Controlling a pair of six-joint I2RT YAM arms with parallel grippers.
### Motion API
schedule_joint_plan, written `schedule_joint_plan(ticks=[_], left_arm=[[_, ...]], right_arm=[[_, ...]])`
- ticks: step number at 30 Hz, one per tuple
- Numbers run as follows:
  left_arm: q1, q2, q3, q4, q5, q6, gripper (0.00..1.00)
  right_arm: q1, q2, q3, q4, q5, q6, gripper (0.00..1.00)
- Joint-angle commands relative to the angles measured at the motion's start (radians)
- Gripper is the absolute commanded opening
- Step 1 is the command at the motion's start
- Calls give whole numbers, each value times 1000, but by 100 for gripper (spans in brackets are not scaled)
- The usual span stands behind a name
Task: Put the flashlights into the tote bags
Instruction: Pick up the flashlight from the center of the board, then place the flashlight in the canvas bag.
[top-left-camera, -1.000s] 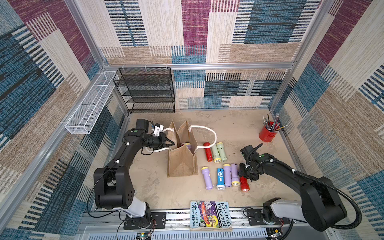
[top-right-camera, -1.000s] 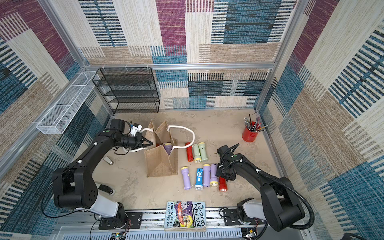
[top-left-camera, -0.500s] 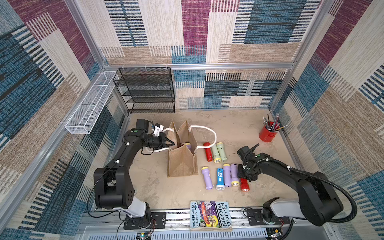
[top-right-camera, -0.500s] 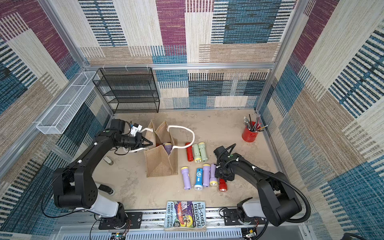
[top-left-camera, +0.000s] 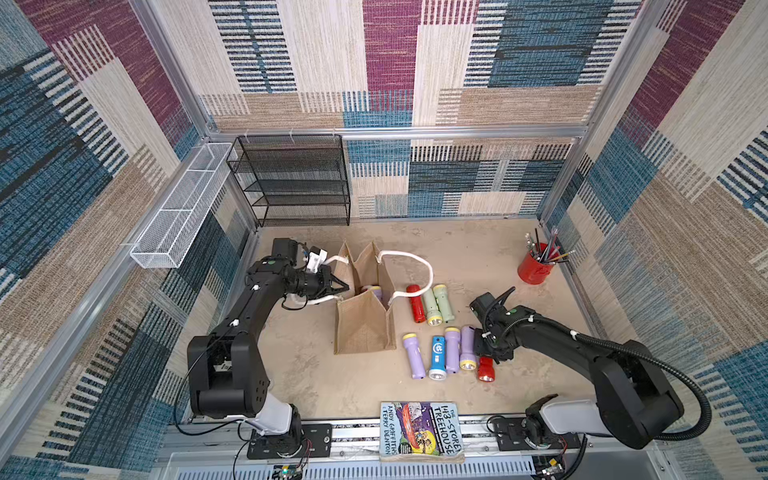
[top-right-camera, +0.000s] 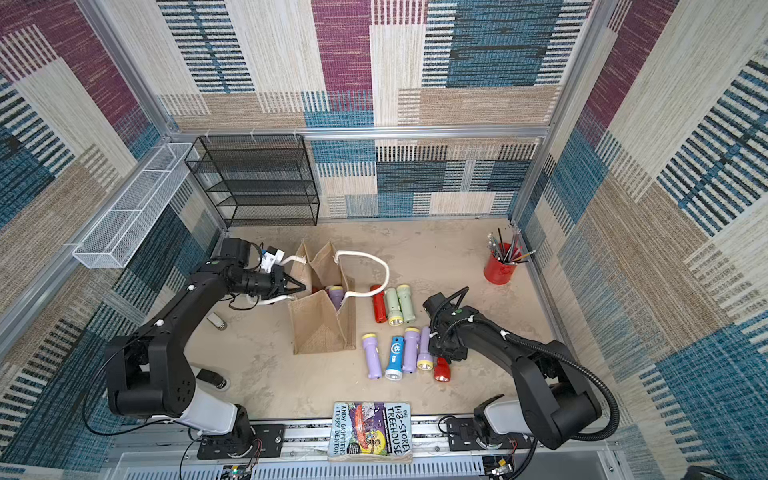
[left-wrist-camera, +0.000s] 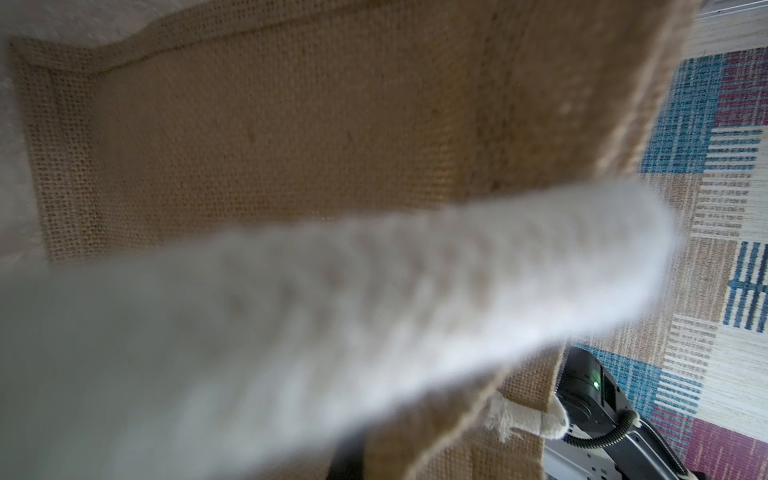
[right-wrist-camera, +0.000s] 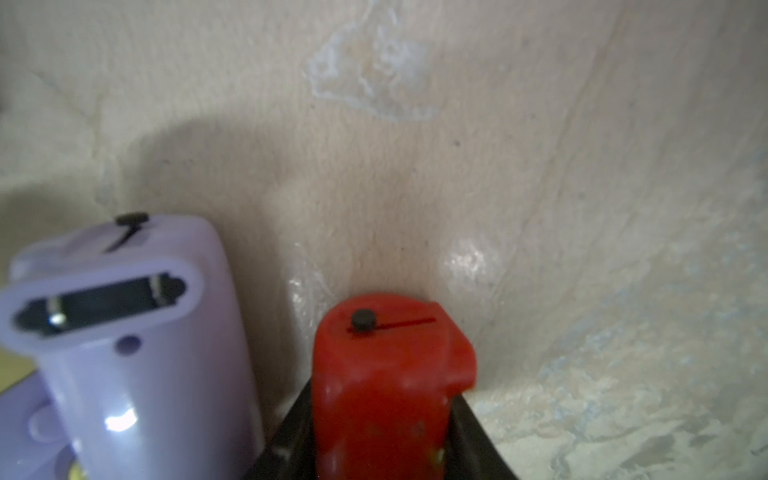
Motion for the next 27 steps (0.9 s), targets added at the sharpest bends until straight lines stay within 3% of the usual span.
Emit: schedule_joint_plan(ticks=[1, 7, 13, 20, 27], left_arm=[[1, 2, 0, -4, -2, 2, 3], [1, 1, 1, -4, -4, 3, 3], [1, 3, 4, -3, -2, 1, 3], [1, -1, 5, -4, 3, -1, 3], [1, -7, 7, -4, 10, -2, 3]], right_arm=[[0, -8, 34, 9, 27, 6, 38], [0, -42, 188, -94, 102, -50, 38], [0, -54, 449, -149, 79, -123, 37], [20, 17, 831, -85, -78, -189, 37], [153, 228, 1176, 35, -212, -235, 36]])
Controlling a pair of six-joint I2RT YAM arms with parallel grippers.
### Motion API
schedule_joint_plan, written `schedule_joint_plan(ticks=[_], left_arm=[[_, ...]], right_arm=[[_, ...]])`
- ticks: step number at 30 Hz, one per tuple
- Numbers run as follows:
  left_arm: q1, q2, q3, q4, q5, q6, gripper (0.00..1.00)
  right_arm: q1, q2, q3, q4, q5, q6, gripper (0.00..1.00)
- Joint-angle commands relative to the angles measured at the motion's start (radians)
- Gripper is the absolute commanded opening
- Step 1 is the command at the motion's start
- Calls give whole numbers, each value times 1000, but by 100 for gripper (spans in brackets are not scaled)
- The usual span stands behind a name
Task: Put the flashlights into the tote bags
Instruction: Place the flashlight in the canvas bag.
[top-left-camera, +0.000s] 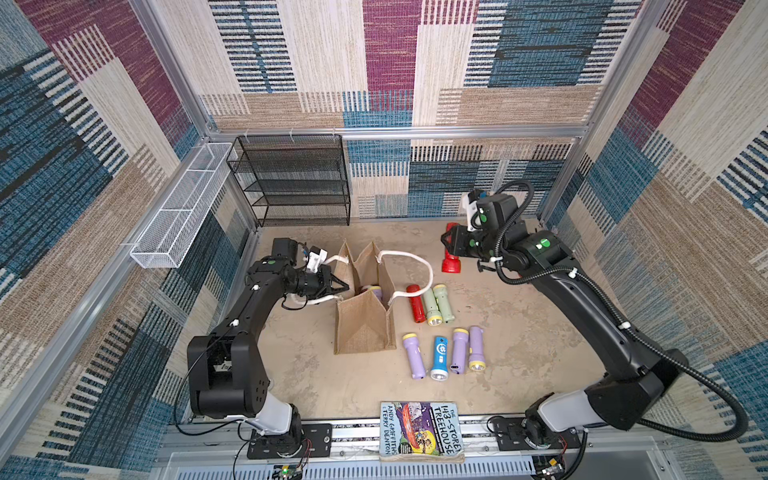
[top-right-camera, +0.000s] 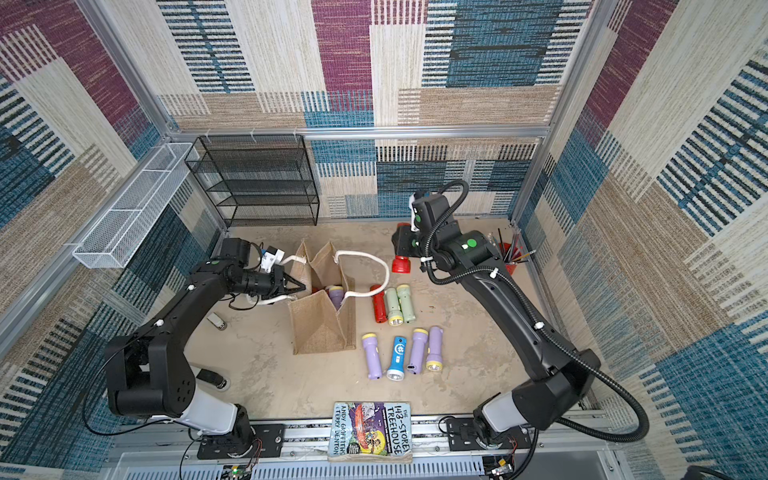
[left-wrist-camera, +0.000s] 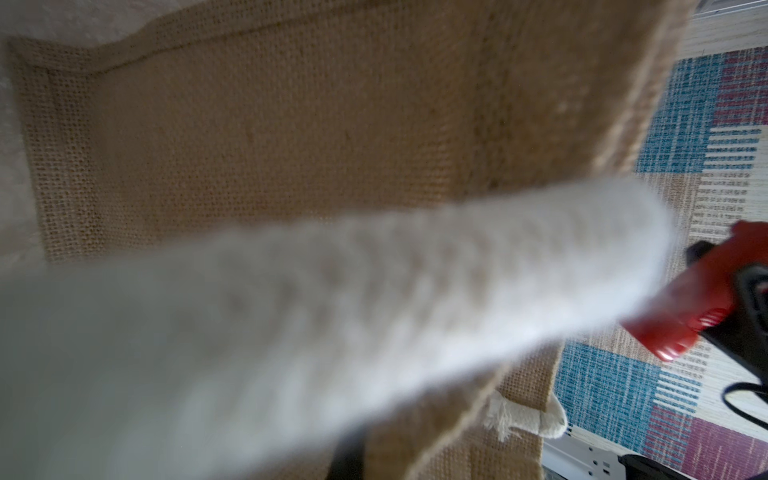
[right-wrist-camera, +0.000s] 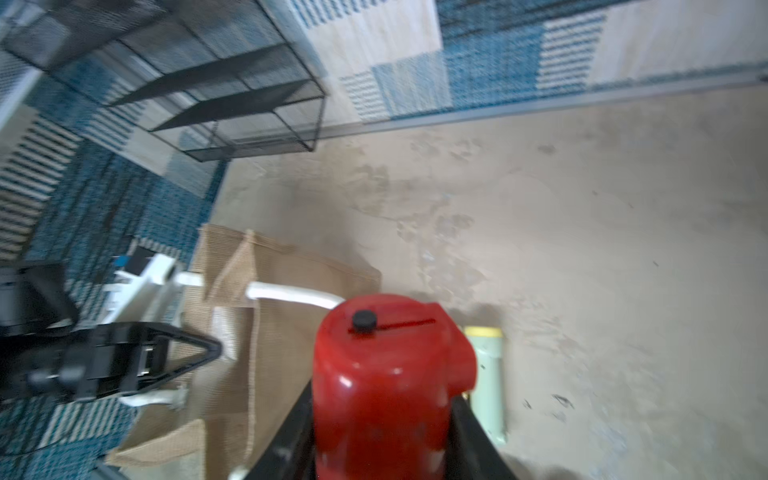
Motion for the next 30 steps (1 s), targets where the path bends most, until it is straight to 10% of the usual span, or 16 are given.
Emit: schedule_joint_plan(ticks=[1, 13, 30], left_arm=[[0, -5, 8, -4, 11, -2, 3], [1, -62, -40, 119, 141, -66, 3], [3, -50, -85, 222, 215, -142, 2]], right_arm=[[56, 100, 127, 102, -106, -46, 36], [201, 593, 681, -7, -316, -92, 33], [237, 496, 122, 228, -423, -180, 33]])
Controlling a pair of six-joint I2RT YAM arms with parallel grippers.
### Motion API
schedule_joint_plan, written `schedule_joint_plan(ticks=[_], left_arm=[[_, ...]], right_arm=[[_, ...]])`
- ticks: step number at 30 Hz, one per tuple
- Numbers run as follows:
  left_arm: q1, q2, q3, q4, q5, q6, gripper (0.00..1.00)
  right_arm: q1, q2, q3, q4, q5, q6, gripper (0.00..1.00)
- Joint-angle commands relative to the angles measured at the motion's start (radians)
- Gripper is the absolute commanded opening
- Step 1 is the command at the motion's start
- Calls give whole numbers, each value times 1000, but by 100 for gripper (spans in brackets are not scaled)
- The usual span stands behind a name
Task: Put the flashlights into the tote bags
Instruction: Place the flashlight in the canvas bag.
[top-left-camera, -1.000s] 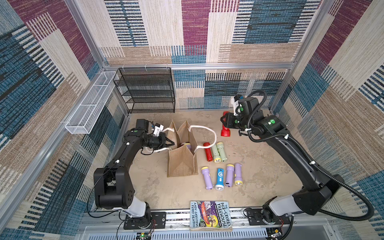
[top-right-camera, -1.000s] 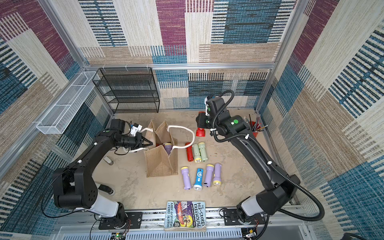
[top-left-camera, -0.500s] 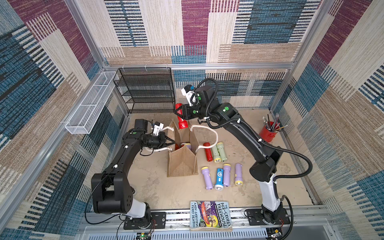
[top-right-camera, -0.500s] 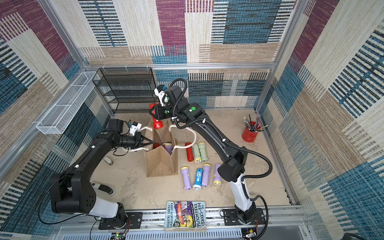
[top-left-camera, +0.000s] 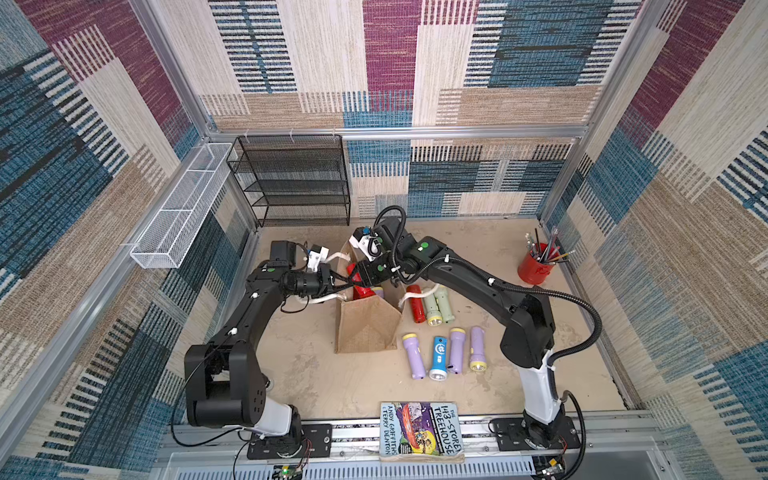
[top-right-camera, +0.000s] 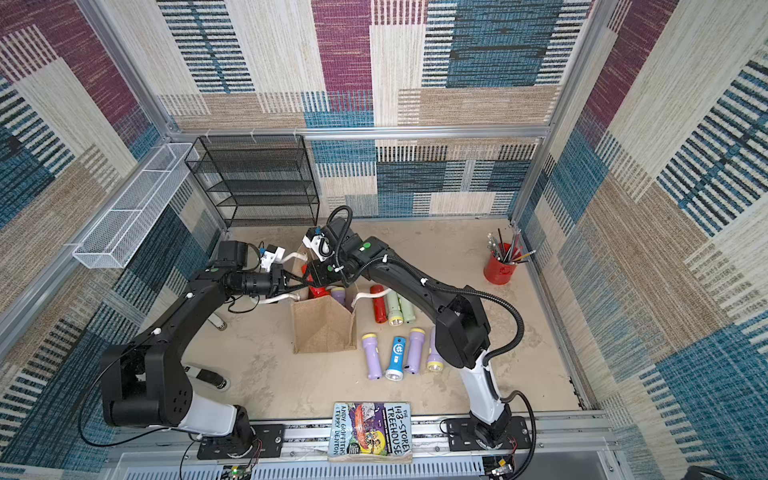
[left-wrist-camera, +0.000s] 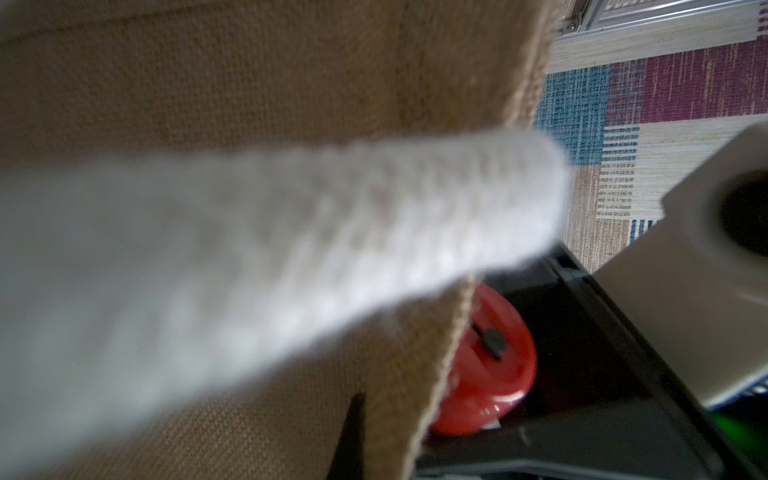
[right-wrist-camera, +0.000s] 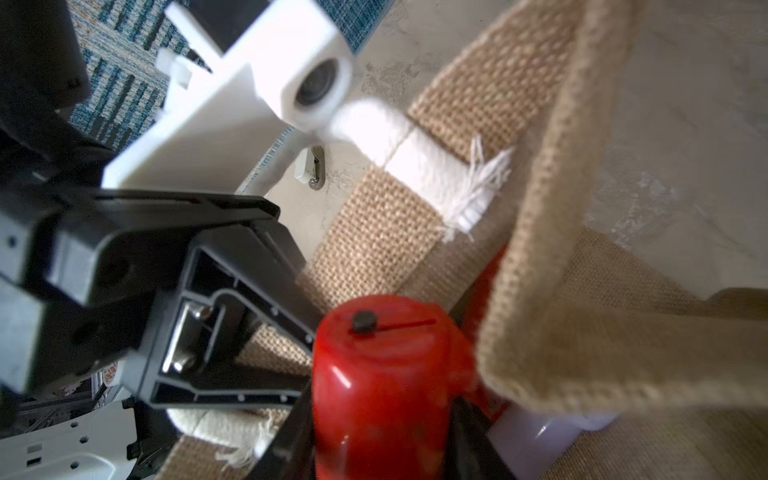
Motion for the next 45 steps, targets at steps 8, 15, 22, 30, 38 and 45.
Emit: schedule_joint_plan(ticks=[8, 15, 22, 30, 38, 45], left_arm=[[3, 15, -8, 50, 54, -20, 2], [20, 16, -8, 41, 39, -18, 2], [23, 15, -10, 38, 40, -17, 2], [31, 11, -9, 38, 38, -15, 2], [32, 15, -8, 28, 26, -10, 2], [34, 15, -7, 21, 24, -4, 2]], right_arm=[[2, 38, -57, -55, 86, -39, 33], [2, 61, -88, -92, 198, -26, 32], [2, 123, -92, -180, 440, -33, 33], [2, 94, -131, -153, 401, -18, 33], [3, 75, -70, -145, 337, -8, 33], [2, 107, 45, -201, 383, -8, 38]])
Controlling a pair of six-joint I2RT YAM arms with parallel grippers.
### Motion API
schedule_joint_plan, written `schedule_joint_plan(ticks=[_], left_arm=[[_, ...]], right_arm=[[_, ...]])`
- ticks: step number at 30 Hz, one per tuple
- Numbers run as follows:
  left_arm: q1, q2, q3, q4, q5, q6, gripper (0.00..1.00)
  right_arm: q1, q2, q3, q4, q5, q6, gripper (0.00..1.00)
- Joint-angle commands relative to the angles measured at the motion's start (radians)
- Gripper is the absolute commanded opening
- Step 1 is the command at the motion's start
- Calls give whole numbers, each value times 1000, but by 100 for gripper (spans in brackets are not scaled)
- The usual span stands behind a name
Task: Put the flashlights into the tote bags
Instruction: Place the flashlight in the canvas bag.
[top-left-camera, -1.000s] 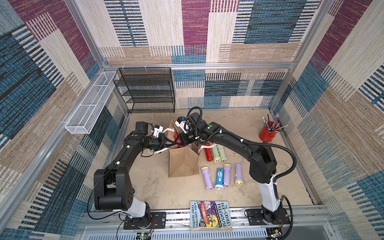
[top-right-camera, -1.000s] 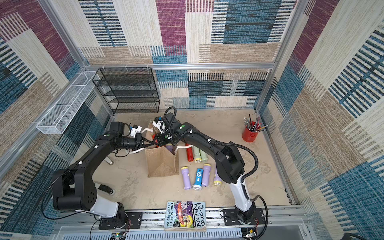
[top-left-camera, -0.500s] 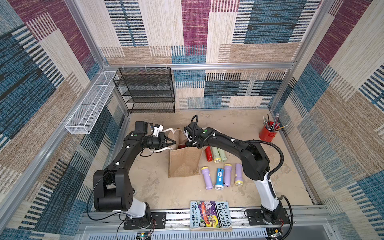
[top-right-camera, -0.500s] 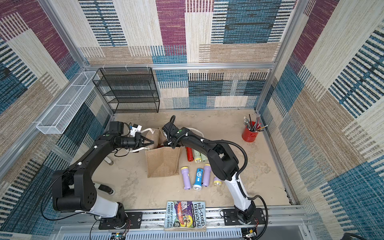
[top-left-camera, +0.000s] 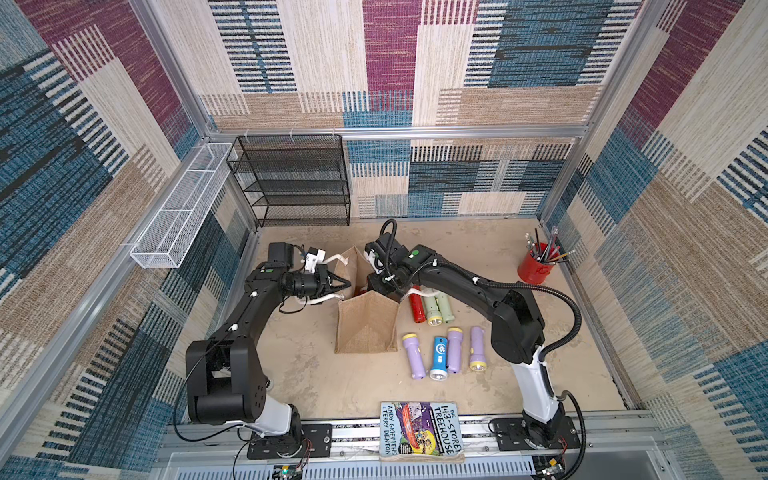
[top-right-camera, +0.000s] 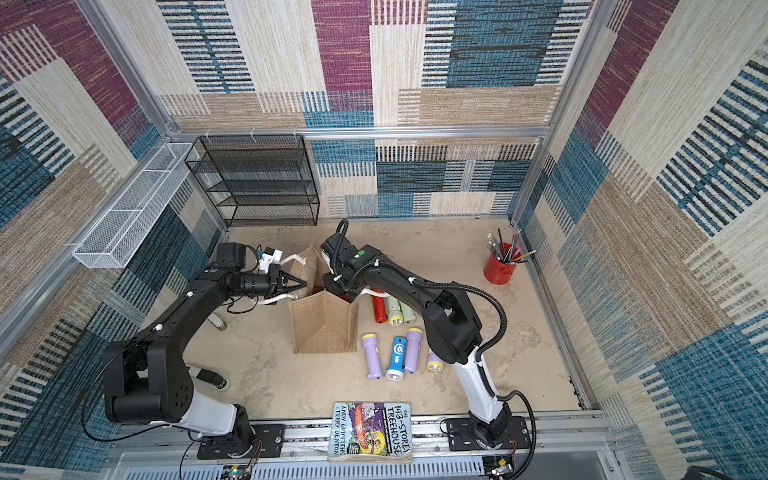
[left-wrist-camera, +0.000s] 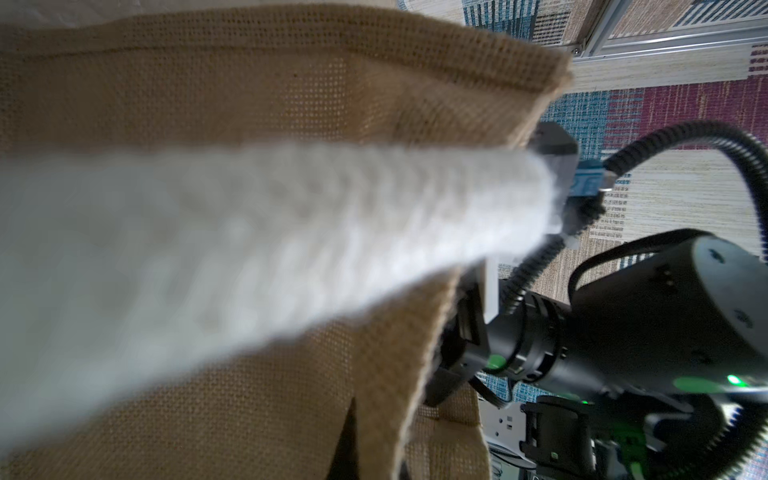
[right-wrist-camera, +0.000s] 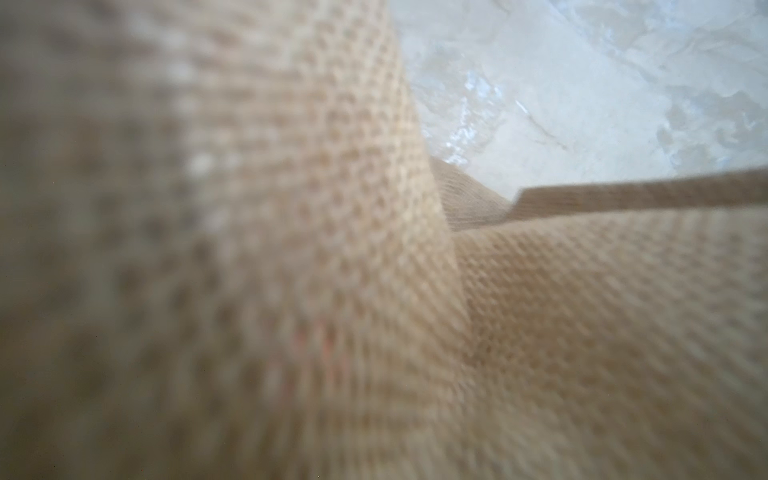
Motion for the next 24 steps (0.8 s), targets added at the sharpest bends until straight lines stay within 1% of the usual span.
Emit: schedule_joint_plan(ticks=[1, 6, 9, 13, 18, 21, 24], left_arm=[[2, -5, 7, 17, 22, 16, 2], [3, -18, -16, 80, 57, -25, 2], [3, -10, -15, 72, 54, -22, 2], [3, -6, -7, 44, 38, -3, 2], [2, -9, 3, 17, 22, 18, 2], [3, -11, 5, 13, 19, 22, 2], [2, -14, 6, 12, 20, 24, 2]], right_arm=[[2, 26, 31, -53, 62, -2, 41], [5, 74, 26, -94, 127, -20, 51], [8, 92, 20, -100, 151, -28, 59], [8, 93, 48, -98, 131, -37, 64], [8, 92, 140, -132, 117, -50, 70], [8, 79, 197, -147, 104, -55, 72], [7, 54, 251, -159, 115, -53, 74]])
